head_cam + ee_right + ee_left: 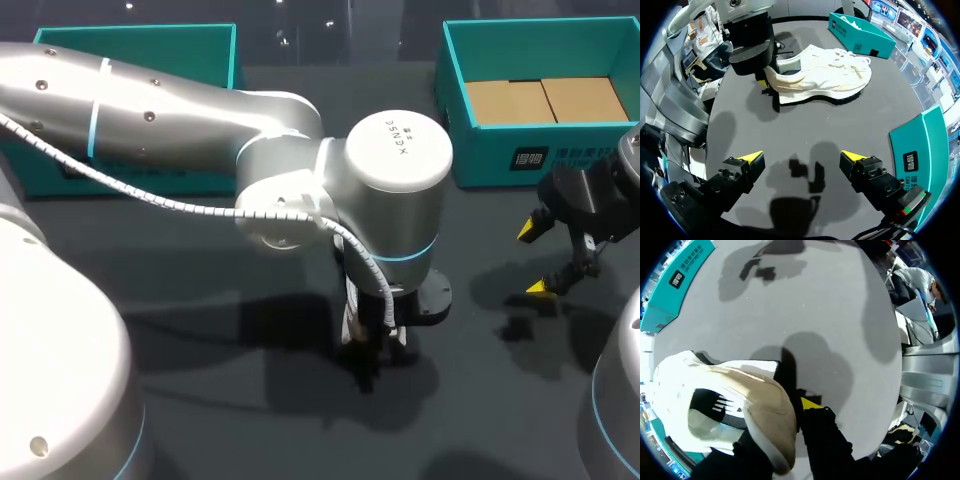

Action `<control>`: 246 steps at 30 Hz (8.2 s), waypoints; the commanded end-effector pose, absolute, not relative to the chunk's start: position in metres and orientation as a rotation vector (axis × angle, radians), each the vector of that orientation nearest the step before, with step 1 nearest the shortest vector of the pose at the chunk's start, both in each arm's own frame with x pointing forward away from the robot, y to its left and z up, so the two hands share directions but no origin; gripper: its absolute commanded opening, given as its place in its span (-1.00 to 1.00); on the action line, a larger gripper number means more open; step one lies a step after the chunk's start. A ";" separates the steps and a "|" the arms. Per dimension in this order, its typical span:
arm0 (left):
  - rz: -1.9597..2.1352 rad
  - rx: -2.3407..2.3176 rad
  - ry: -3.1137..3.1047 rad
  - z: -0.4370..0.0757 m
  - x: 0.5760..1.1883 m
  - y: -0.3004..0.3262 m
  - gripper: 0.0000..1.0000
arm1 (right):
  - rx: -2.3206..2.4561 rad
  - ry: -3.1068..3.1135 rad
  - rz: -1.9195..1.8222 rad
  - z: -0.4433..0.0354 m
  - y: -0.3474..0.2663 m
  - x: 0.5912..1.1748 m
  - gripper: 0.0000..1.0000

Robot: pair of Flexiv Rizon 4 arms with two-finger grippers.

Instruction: Take the shoe out of the shoebox, open the shoe tongue, remove and reinsert the insole, then place the shoe into the shoebox

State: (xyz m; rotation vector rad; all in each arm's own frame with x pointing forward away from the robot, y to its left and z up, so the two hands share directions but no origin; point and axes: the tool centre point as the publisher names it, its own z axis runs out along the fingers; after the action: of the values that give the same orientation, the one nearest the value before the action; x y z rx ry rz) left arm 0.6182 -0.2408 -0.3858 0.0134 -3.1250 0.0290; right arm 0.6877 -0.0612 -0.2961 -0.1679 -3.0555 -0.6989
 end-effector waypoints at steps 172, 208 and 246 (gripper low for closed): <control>-0.363 -2.048 -2.220 -0.198 1.161 0.310 -1.00 | -0.170 -3.059 -0.695 -0.297 -0.061 0.686 1.00; -0.341 -2.044 -2.160 -0.309 1.195 0.292 -1.00 | -0.170 -3.059 -0.695 -0.297 -0.061 0.686 1.00; -0.318 -2.042 -2.198 -0.366 1.197 0.283 -0.13 | -0.170 -3.059 -0.695 -0.297 -0.061 0.686 1.00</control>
State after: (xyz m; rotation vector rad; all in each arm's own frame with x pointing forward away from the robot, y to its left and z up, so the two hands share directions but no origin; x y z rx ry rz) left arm 1.1948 0.2822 -0.3642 -2.0442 -2.1983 -0.3200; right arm 0.6877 -0.0611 -0.2961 -0.1677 -3.0555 -0.6989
